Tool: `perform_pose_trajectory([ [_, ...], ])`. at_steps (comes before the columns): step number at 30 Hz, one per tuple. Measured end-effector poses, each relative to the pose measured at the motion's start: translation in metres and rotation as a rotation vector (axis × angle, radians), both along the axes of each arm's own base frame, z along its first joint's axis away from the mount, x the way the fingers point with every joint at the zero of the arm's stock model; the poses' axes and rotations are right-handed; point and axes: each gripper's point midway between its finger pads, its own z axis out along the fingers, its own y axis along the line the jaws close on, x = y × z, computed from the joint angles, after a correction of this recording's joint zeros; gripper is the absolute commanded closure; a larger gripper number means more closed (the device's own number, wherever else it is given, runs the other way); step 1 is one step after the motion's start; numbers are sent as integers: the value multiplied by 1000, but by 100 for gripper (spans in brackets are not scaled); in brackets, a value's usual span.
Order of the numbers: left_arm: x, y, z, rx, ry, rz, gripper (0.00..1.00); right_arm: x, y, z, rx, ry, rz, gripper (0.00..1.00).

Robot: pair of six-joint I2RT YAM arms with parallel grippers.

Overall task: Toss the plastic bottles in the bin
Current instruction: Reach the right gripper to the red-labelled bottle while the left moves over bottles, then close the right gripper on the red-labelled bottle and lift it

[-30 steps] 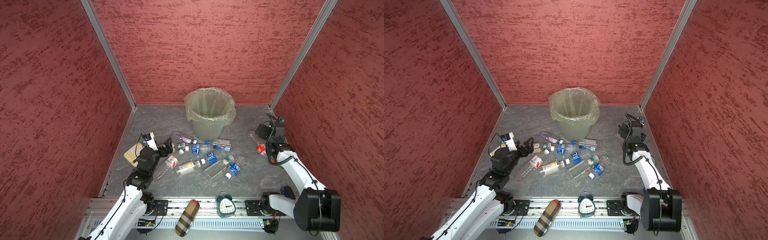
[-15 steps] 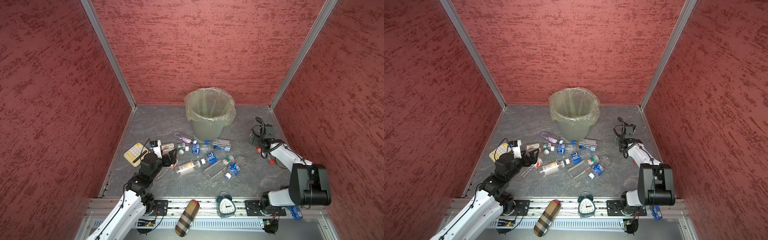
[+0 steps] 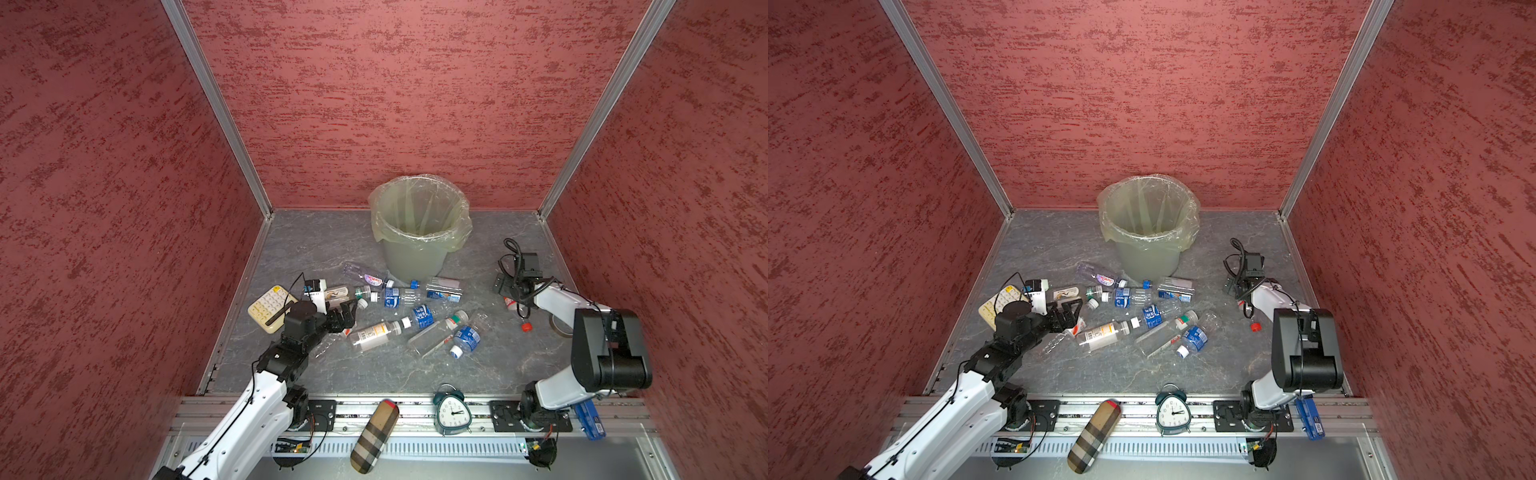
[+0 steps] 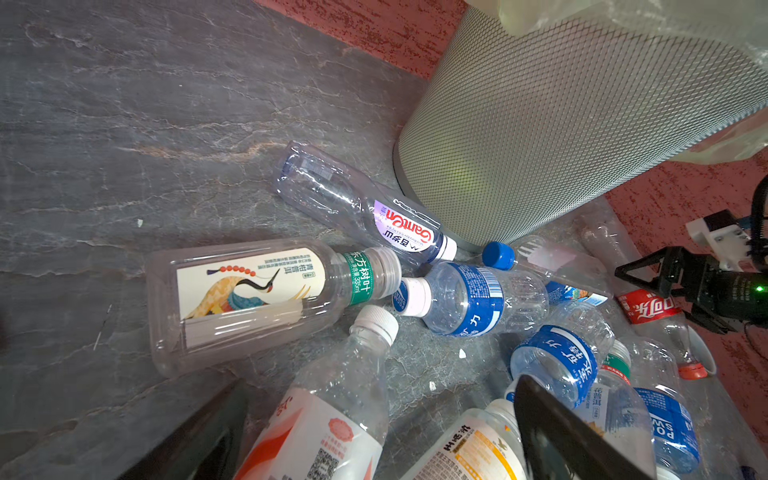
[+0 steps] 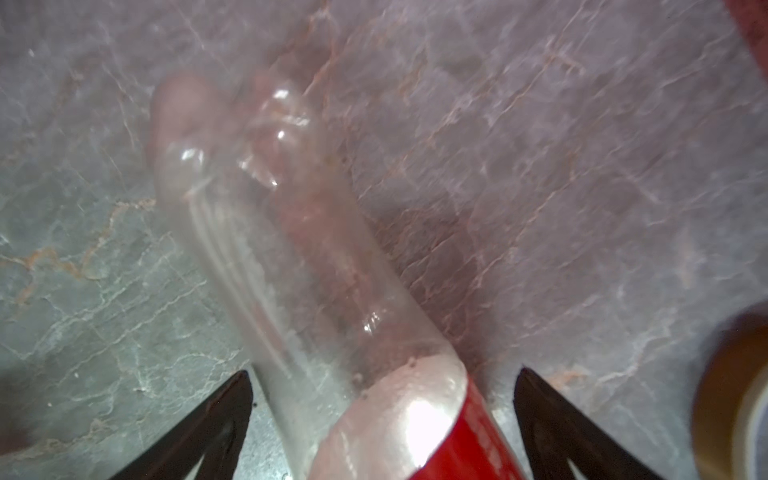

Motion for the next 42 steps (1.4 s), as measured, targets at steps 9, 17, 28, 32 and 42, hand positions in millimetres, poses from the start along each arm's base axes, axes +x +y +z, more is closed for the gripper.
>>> perform_pose_trajectory([
  [9,1,-1,-3,-6,14,-5,0,0,13,0,-3,4,43,12],
  [17,1,-1,-3,-7,15,-6,0,-1,18,-4,-10,22,63,21],
  [28,2,-1,-7,-9,31,-11,0,-4,27,-5,-54,42,90,30],
  [32,2,-1,-8,-10,33,-8,1,-4,28,-4,-68,42,96,38],
  [42,3,2,-8,-19,38,11,1,-5,30,2,-84,34,105,49],
])
